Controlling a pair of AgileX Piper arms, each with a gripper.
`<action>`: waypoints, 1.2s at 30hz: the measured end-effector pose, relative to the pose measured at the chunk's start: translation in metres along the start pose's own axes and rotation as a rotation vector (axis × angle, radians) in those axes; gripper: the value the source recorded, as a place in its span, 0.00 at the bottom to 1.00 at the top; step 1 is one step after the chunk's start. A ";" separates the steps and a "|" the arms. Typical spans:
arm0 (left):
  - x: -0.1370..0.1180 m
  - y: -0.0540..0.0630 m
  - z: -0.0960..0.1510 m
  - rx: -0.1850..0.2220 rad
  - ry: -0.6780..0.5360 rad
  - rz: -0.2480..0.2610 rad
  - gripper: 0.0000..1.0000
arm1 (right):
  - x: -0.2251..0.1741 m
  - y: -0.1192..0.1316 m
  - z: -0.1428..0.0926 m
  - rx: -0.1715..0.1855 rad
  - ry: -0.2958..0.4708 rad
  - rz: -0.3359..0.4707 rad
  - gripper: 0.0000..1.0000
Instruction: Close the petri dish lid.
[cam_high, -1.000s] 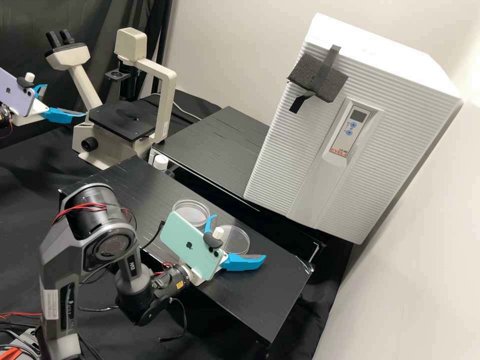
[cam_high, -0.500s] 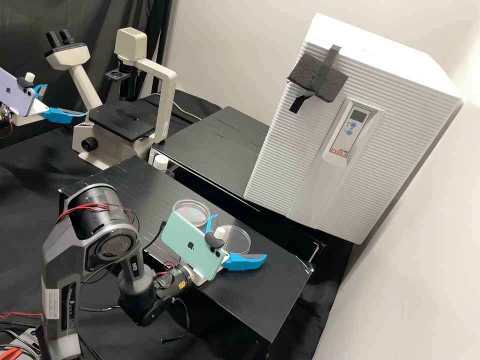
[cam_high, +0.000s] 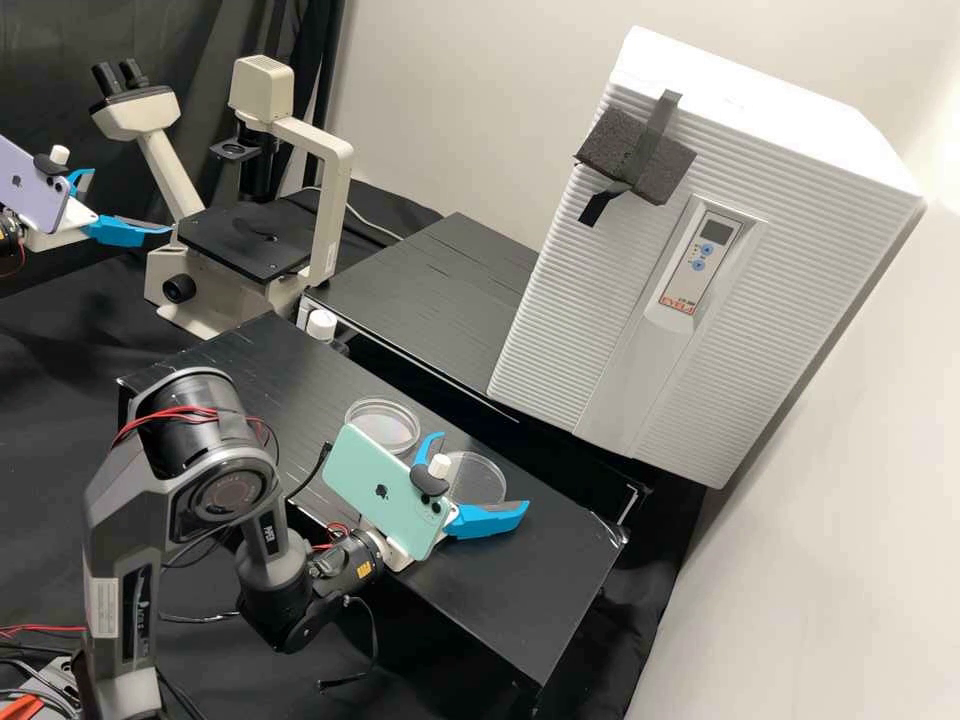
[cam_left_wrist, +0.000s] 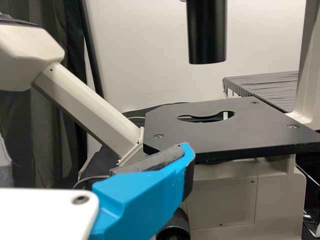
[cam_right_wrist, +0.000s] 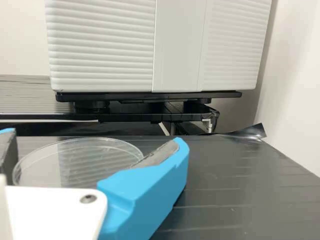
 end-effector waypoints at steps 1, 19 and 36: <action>0.000 0.000 0.000 0.000 0.000 0.000 1.00 | 0.000 0.000 0.000 0.000 0.000 0.000 0.00; 0.000 0.000 0.000 0.000 0.000 0.000 1.00 | -0.005 0.004 -0.003 0.001 0.006 0.015 0.00; 0.000 0.000 0.000 0.000 0.000 0.000 1.00 | -0.041 0.009 -0.060 0.118 0.207 0.035 0.00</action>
